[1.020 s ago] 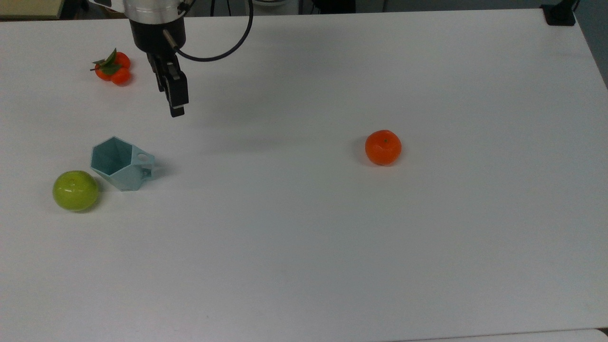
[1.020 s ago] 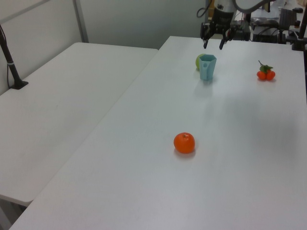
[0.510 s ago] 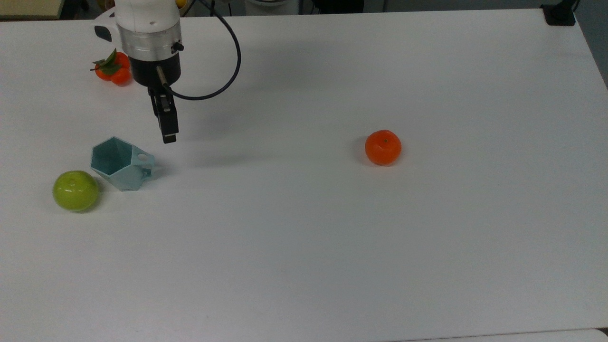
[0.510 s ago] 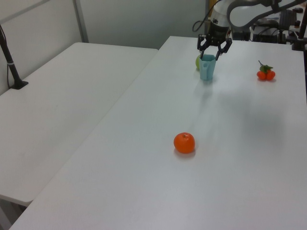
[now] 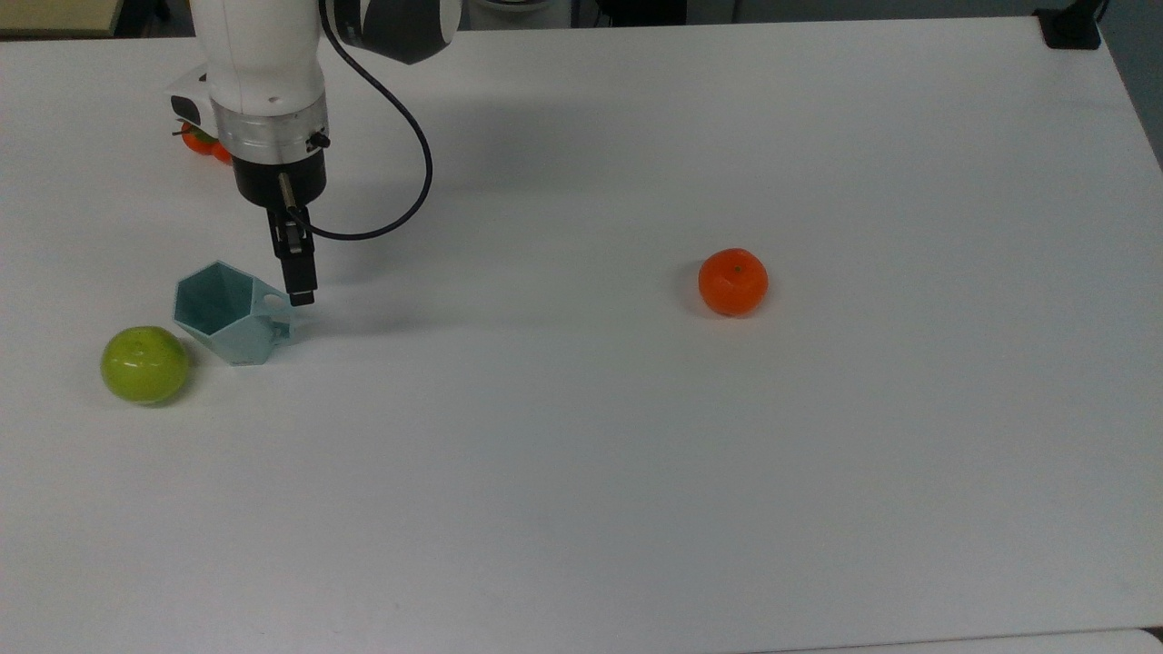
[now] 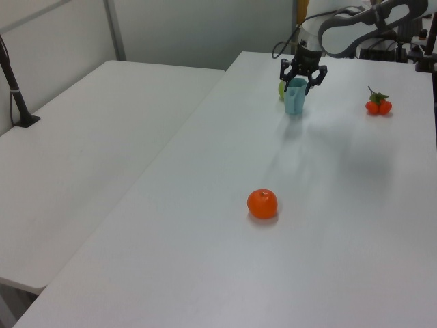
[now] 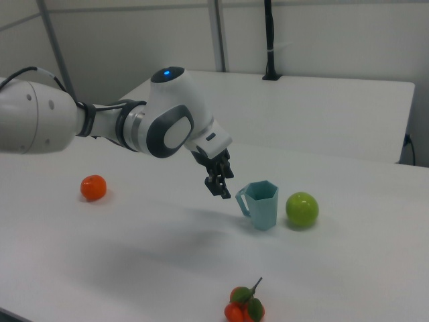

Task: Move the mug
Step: 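Move the gripper down toward the light-blue hexagonal mug's rim, then lower the gripper onto the mug rim and close on it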

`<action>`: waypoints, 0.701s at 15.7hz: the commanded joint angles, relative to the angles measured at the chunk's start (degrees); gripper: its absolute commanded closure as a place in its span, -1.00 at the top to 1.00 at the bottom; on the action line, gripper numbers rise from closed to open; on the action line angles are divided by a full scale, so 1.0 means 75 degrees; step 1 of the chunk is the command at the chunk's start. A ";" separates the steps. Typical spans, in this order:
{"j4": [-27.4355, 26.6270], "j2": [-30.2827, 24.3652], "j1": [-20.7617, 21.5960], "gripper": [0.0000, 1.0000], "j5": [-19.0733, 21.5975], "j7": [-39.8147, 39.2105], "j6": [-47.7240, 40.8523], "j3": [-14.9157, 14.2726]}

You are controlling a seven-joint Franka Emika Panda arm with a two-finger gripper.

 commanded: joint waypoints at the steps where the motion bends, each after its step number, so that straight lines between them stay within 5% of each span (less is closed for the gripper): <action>1: -0.0095 0.0137 0.0000 0.40 -0.0384 0.0175 0.0272 -0.0060; 11: -0.0072 0.0583 -0.0012 0.41 -0.0490 0.0163 0.0764 -0.0060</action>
